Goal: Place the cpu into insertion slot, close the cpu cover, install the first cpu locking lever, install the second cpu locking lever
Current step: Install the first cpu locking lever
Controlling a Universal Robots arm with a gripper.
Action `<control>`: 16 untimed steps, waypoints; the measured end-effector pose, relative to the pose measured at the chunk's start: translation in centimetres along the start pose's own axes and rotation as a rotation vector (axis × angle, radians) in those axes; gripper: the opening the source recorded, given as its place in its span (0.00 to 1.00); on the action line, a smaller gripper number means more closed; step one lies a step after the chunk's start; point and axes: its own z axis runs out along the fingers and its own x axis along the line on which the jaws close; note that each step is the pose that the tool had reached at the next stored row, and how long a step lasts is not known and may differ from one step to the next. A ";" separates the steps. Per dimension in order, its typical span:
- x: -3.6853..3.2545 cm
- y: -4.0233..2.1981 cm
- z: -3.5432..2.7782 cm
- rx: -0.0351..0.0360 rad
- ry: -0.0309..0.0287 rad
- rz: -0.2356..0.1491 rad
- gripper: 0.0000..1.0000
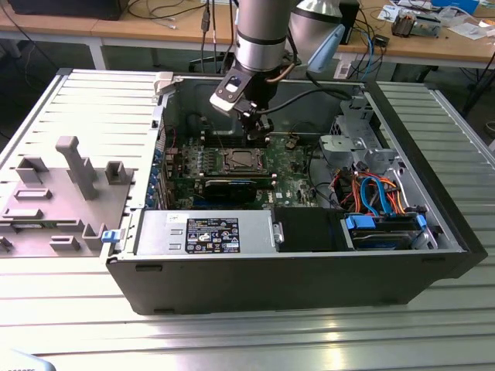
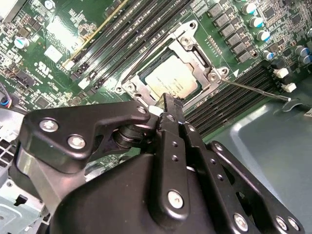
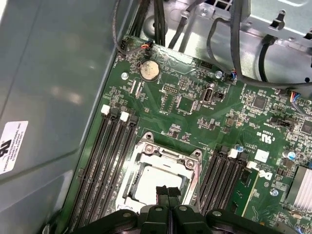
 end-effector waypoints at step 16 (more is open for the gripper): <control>0.00 0.00 0.00 0.0007 -0.0014 -0.122 0.11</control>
